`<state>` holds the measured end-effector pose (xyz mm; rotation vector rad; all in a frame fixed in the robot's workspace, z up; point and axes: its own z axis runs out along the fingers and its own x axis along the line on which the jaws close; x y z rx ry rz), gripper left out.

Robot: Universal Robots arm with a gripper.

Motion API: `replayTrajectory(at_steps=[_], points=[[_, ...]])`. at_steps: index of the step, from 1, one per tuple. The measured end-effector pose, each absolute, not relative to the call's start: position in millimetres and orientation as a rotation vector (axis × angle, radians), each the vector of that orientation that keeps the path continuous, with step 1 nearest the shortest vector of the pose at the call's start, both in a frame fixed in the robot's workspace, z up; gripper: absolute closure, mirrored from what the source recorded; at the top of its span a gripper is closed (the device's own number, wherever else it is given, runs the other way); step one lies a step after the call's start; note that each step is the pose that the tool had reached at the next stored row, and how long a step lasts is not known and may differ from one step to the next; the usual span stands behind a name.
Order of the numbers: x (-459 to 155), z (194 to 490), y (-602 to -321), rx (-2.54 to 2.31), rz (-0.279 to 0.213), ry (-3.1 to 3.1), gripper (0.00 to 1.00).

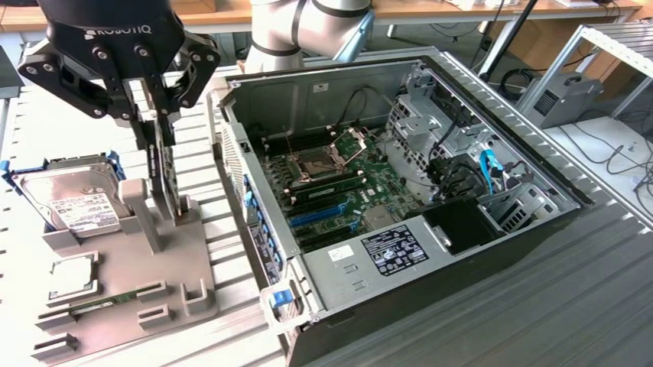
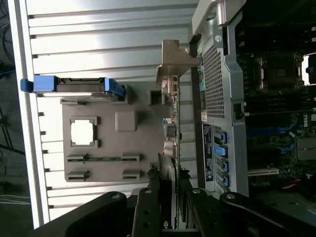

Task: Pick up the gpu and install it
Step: 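Pick up the gpu and move the gpu toward the slot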

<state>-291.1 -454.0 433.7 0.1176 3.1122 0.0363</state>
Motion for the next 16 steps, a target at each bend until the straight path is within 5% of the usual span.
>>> replayTrajectory(at_steps=[16], points=[[-291.1, 444.4, -454.0, 0.118, 0.036, 3.112, 0.74]])
